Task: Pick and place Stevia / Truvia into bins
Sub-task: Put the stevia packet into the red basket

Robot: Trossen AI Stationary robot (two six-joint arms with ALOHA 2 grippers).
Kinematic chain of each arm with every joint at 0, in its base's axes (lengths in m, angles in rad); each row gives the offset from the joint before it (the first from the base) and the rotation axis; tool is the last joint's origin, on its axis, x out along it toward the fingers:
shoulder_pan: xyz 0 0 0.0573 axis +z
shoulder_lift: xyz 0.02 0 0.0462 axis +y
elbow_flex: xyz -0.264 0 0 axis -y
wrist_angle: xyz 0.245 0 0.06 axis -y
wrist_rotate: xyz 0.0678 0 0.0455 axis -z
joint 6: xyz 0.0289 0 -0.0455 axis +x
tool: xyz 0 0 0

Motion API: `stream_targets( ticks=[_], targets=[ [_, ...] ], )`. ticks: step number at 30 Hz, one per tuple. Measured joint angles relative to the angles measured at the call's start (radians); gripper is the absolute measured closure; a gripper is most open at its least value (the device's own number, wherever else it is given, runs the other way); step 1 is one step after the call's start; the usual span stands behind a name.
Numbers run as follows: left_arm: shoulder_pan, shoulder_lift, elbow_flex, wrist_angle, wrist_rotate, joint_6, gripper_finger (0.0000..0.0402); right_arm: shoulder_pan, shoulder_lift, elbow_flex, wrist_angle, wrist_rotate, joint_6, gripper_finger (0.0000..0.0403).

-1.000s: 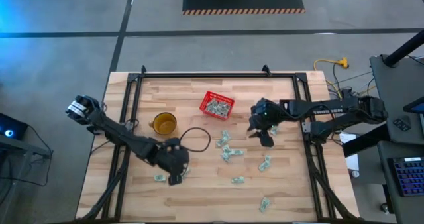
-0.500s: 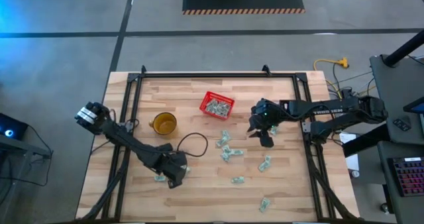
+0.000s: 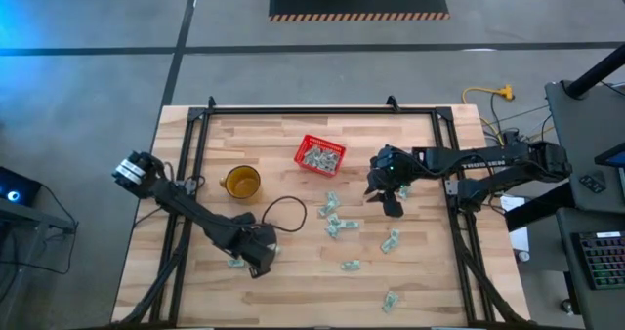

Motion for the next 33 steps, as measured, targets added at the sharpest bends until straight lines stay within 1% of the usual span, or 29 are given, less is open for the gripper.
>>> stream_targets(
  ticks=[8,16,20,29,31,33],
  targets=[
    [0.000,0.046,0.002,0.009,0.007,0.022,0.0267,0.000,0.000,-0.001,0.000,0.000,0.000,0.0298],
    [0.001,0.039,0.006,0.006,0.022,0.037,0.0271,0.000,0.000,-0.002,0.000,0.001,0.000,0.0309],
    [0.000,0.036,0.006,0.002,0.030,0.038,0.0298,0.000,0.000,-0.002,0.000,0.001,0.000,0.0314],
    [0.000,0.031,0.006,-0.001,0.028,0.089,0.0390,0.000,0.000,-0.006,0.000,0.001,0.000,0.0324],
    [0.000,0.027,0.006,-0.001,0.028,0.089,0.0398,0.000,0.000,-0.006,0.000,0.001,0.000,0.0323],
    [0.000,0.021,0.006,-0.001,0.028,0.090,0.0396,0.000,0.000,-0.006,0.001,0.001,0.000,0.0322]
  ],
)
